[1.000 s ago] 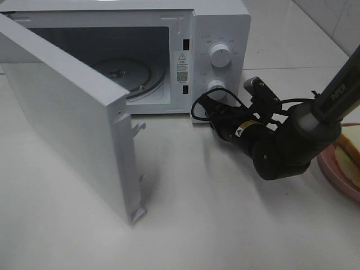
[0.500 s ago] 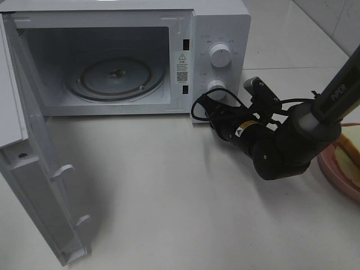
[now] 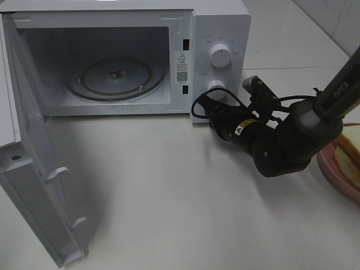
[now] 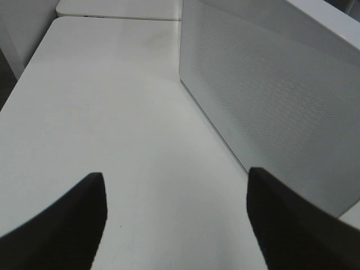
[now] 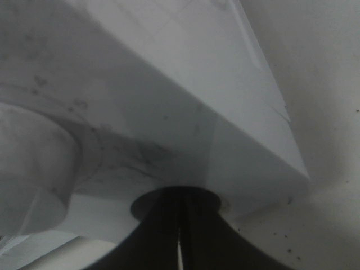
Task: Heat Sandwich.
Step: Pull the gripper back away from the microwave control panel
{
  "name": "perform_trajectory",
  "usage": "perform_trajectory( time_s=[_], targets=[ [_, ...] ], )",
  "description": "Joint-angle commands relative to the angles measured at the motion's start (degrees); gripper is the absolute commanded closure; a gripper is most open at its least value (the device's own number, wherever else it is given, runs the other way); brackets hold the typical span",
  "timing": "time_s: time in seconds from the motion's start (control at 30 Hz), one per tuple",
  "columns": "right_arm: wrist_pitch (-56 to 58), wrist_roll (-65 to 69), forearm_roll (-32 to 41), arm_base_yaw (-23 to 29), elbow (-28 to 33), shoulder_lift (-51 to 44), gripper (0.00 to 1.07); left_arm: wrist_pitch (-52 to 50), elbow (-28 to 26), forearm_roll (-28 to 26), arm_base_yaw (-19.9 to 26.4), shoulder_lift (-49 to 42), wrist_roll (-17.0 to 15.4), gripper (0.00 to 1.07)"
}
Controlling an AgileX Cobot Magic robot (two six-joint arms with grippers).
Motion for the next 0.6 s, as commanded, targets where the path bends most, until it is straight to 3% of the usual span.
perform_trajectory(
  time_s=[0.03, 0.6],
  targets=[
    [-12.3, -0.6, 4.4, -2.2, -1.6, -1.6, 1.07, 0.3, 0.1, -0.1, -0.4, -1.3, 0.1, 0.39],
    [-11.3, -0.7, 1.9, -2.2, 10.1, -7.4, 1.07, 0.3, 0.1, -0.1, -0.4, -1.3, 0.1, 0.39]
  ],
)
